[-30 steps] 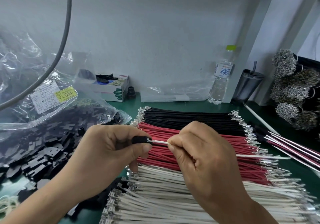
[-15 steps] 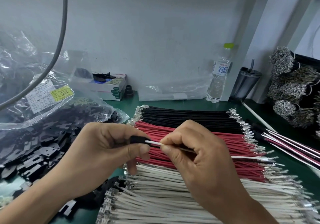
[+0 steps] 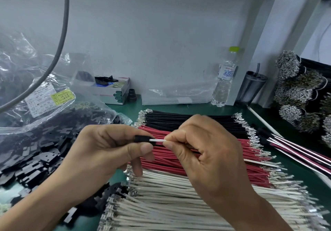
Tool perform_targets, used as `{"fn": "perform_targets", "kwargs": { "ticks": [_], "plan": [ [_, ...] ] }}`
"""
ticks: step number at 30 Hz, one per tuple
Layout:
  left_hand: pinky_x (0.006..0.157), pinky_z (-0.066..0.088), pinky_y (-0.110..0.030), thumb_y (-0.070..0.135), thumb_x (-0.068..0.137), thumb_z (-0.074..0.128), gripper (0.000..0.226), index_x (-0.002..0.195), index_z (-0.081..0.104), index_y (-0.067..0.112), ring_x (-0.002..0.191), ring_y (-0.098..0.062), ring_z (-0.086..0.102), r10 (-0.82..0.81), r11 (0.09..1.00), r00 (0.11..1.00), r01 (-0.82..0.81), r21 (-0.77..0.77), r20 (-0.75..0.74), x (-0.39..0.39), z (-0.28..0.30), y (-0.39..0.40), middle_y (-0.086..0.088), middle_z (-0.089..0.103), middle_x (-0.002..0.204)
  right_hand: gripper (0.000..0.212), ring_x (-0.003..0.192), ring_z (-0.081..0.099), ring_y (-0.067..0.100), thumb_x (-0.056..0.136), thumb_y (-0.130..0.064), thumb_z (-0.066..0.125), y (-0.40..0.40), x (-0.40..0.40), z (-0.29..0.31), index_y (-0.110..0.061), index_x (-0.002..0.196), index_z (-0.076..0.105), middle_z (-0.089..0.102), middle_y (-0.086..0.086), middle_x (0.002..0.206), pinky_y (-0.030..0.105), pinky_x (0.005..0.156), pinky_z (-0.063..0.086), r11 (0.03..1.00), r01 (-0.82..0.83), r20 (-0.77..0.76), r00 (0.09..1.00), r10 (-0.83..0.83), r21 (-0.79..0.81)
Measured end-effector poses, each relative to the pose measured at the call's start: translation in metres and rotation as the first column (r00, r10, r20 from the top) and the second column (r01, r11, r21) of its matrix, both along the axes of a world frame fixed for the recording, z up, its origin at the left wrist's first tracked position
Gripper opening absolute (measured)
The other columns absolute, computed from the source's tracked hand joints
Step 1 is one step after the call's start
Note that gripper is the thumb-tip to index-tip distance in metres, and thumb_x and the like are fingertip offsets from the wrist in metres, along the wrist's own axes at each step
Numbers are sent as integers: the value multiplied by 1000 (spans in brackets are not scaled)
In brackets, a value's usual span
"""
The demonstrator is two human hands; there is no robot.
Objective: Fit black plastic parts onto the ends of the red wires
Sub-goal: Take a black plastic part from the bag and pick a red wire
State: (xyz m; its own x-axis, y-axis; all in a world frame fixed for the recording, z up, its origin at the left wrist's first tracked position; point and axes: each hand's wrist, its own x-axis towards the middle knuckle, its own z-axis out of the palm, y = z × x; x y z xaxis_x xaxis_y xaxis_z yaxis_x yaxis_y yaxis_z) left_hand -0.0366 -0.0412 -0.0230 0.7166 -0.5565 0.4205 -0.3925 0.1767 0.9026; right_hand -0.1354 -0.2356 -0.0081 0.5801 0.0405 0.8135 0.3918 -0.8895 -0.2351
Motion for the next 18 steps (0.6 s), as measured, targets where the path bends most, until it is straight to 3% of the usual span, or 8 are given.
{"fn": "perform_targets", "kwargs": {
  "ticks": [3,5,7,9,11,12,15,18],
  "plan": [
    [50,54,-27,50,69,91,47,100,82,15,52,-31,69,38,996,998,-42,-84,-43,7,-2,4,-18,77,79,21,87,58,10,98,-37,60,-7,-6,9,-21,101,72,61,-11,95,31,71,48,993,73,-50,996,-78,-93],
    [51,54,-29,50,69,92,55,106,80,12,56,-32,69,72,984,993,-86,-155,-93,15,-3,8,-22,77,84,22,83,56,2,98,-40,59,-12,-12,13,-24,108,71,60,-16,94,28,68,49,990,111,-115,986,-120,-85],
    [57,58,-32,46,80,86,52,120,76,13,70,-35,75,38,985,995,-53,-164,-94,27,-7,15,-23,77,100,19,75,57,4,97,-34,62,-21,-21,22,-24,106,75,60,-14,86,28,63,49,989,115,-52,991,-120,-92],
    [66,63,-35,43,91,77,50,133,69,16,88,-36,77,43,997,999,-45,-67,-24,42,-14,26,-17,76,117,19,73,56,5,99,-34,61,-42,-32,41,-24,106,76,56,-17,82,20,64,44,987,138,39,990,-136,-87],
    [69,62,-30,50,89,77,51,133,70,25,93,-24,78,233,964,964,-246,104,127,63,-23,40,-3,78,115,18,78,56,1,99,-40,57,-83,-45,58,-33,107,72,54,-22,84,11,69,38,952,290,84,956,-282,-102],
    [68,61,-23,57,84,79,51,128,72,32,90,-15,78,312,920,926,-350,174,212,75,-30,49,6,79,110,17,80,55,-1,99,-42,55,-111,-52,61,-38,108,69,54,-24,87,12,71,39,912,392,70,920,-387,-118],
    [59,60,-17,83,77,65,45,111,72,55,70,8,70,300,745,813,-526,409,499,119,-65,76,31,74,93,21,75,55,10,97,-31,58,-208,-75,39,-49,105,61,51,-25,93,39,69,53,728,667,-123,718,-685,-160],
    [49,54,-19,94,70,50,37,97,62,72,69,19,58,211,577,728,-631,518,652,145,-93,85,45,59,93,31,73,58,19,86,-8,68,-282,-93,-15,-38,96,69,51,-17,89,45,67,56,606,734,-293,533,-794,-307]
  ]
}}
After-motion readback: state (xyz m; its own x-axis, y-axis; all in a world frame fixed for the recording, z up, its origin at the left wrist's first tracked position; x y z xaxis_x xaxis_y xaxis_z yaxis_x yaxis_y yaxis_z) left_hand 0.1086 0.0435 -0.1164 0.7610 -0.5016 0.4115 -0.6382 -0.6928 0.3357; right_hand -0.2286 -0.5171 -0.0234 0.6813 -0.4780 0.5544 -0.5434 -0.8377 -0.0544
